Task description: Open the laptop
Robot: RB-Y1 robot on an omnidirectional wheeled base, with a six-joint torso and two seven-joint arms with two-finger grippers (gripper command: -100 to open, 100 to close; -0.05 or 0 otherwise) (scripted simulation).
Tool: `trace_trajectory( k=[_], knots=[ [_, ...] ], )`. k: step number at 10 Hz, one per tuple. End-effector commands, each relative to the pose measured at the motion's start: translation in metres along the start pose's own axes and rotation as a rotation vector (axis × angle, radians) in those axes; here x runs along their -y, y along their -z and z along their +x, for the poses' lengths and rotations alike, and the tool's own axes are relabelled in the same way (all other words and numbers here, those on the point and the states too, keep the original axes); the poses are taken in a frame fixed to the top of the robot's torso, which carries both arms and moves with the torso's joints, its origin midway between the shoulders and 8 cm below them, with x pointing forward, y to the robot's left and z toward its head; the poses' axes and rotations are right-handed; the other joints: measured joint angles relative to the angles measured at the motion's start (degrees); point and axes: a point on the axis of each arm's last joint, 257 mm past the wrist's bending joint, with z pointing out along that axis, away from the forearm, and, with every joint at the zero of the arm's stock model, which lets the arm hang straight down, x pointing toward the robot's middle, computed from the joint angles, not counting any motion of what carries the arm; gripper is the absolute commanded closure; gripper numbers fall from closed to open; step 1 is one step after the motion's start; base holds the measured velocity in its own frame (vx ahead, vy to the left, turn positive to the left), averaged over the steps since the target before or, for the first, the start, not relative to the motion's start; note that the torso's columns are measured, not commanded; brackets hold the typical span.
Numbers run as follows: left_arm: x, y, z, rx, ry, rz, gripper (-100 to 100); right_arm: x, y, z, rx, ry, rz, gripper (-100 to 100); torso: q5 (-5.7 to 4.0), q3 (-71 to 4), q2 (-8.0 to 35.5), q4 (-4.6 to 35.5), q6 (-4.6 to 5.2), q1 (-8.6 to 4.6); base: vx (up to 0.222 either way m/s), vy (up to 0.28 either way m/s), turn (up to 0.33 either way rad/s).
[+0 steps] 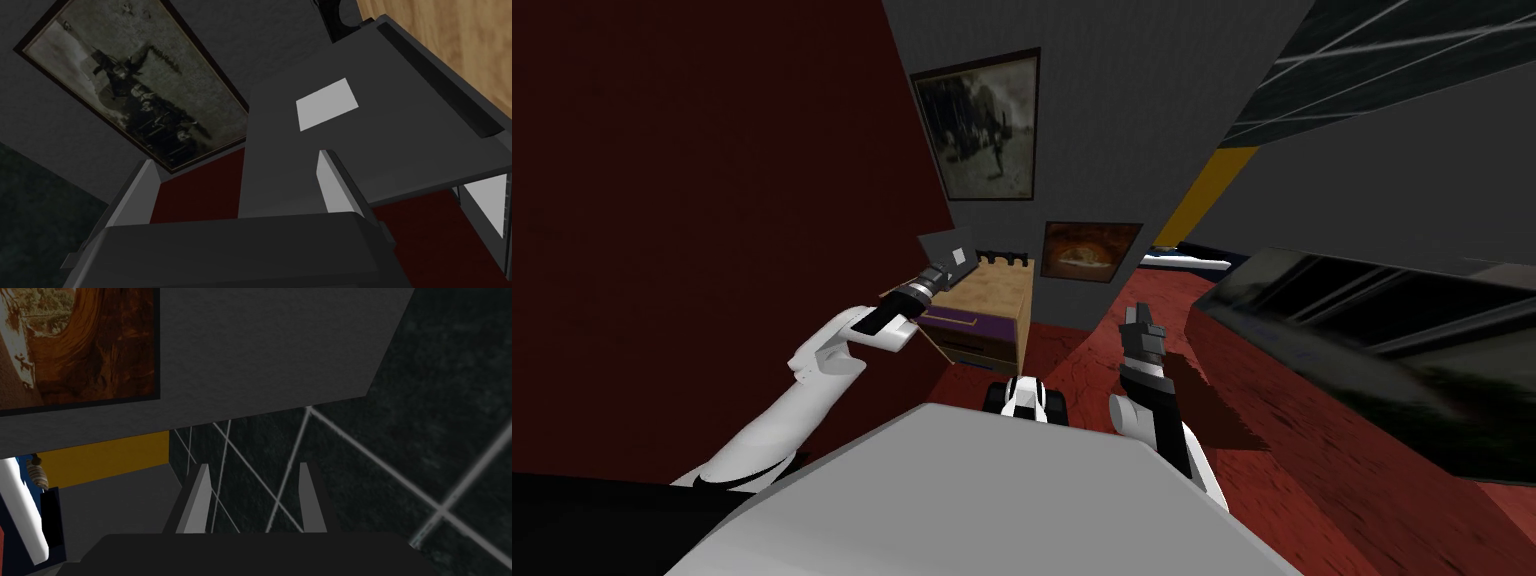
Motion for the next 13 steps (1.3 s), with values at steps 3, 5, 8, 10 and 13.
trace_trajectory(
  k=[3,5,8,10,13],
  knots=[
    [-0.007,-0.005,-0.030,0.048,-0.025,-0.071,-100,0.000,0.000,0.000,0.000,0.000,0.000,0,0.00,0.00,-0.01,-0.01,-0.01,-0.03,0.011,0.028,-0.043],
    [-0.010,-0.007,-0.043,0.069,-0.033,-0.103,-100,0.000,0.000,0.000,0.000,0.000,0.000,0,0.00,0.01,0.01,0.00,-0.01,-0.03,0.009,0.028,-0.037],
    [-0.010,-0.008,-0.065,0.107,-0.048,-0.145,-100,0.000,0.000,0.000,0.000,0.000,0.000,0,0.00,-0.01,-0.02,0.00,0.01,-0.01,0.010,0.034,-0.043],
    [-0.014,-0.007,-0.077,0.129,-0.054,-0.179,-100,0.000,0.000,0.000,0.000,0.000,0.000,0,0.01,0.00,-0.01,-0.01,-0.01,-0.01,0.012,0.032,-0.034],
    [-0.010,-0.006,-0.103,0.175,-0.068,-0.224,-100,0.000,0.000,0.000,0.000,0.000,0.000,0,0.00,-0.01,-0.01,0.00,-0.01,0.01,0.011,0.035,-0.057]
  ],
)
